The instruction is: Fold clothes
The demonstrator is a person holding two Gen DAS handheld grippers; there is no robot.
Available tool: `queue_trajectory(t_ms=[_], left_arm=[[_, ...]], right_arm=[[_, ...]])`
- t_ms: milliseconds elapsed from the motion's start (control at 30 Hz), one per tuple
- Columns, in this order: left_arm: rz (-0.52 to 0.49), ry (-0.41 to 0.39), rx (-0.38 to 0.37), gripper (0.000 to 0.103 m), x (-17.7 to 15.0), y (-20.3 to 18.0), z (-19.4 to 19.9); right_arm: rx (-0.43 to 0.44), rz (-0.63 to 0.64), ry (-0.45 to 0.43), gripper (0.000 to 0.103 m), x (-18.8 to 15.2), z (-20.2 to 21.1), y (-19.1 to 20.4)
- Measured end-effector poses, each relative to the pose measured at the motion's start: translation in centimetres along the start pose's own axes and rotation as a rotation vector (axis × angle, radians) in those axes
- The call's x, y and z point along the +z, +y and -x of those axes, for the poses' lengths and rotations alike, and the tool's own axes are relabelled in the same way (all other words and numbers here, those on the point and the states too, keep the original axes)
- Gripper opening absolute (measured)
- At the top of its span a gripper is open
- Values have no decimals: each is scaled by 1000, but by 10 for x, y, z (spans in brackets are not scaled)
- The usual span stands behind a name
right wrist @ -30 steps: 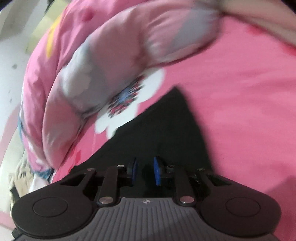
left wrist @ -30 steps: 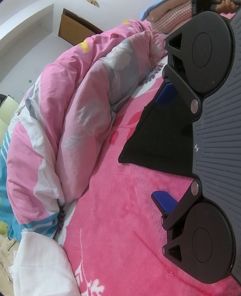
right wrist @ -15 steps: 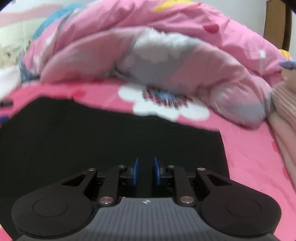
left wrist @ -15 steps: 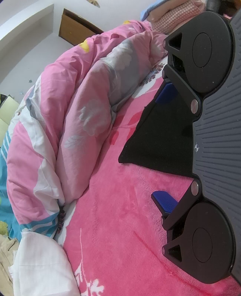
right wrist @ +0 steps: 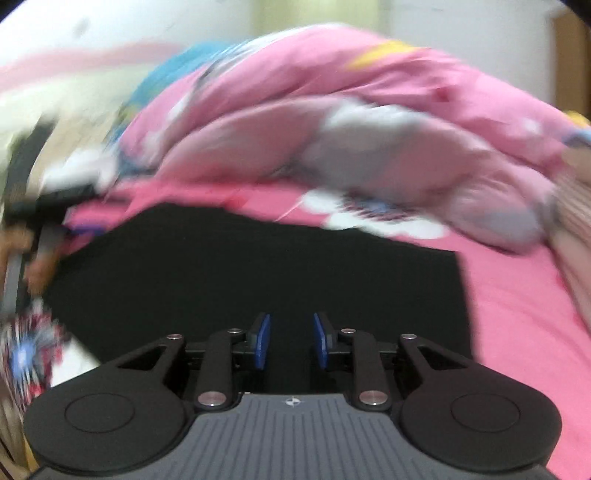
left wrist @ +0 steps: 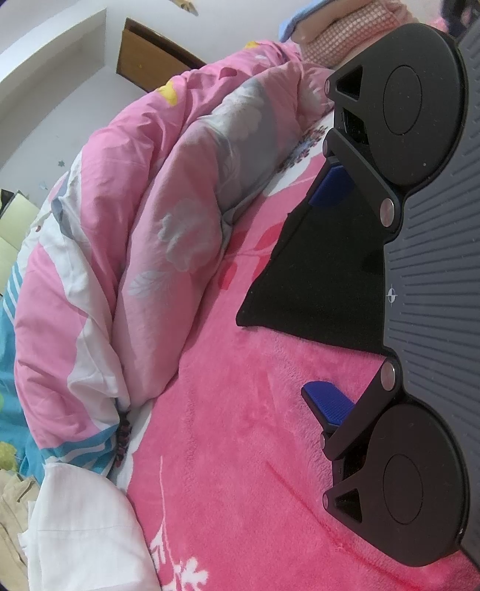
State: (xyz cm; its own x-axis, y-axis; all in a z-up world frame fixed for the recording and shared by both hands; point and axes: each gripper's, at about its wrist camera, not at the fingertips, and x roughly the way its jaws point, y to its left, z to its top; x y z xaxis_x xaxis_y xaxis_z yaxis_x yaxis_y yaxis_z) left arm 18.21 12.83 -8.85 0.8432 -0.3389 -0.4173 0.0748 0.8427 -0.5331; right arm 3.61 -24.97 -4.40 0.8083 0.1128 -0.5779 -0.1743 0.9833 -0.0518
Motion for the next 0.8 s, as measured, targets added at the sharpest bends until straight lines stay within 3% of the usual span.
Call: queue_trajectory(t_ms=[267, 367, 500, 600, 800], left_arm=[[-7, 1, 3, 102, 0, -1, 0], [-8, 0, 3, 102, 0, -1, -1], [-12, -1, 4, 102, -1, -1, -1], [-15, 0, 6, 102, -1, -2, -2], [-29, 1, 16, 103, -2, -4, -3]], right_arm=[[-88, -158, 78, 26, -45, 69, -38], [-43, -141, 10, 26, -29, 71, -30], [107, -56, -54, 26, -3, 32, 3], [152, -26, 21, 24, -16, 11, 16], [152, -123, 47, 23, -47, 48, 2]])
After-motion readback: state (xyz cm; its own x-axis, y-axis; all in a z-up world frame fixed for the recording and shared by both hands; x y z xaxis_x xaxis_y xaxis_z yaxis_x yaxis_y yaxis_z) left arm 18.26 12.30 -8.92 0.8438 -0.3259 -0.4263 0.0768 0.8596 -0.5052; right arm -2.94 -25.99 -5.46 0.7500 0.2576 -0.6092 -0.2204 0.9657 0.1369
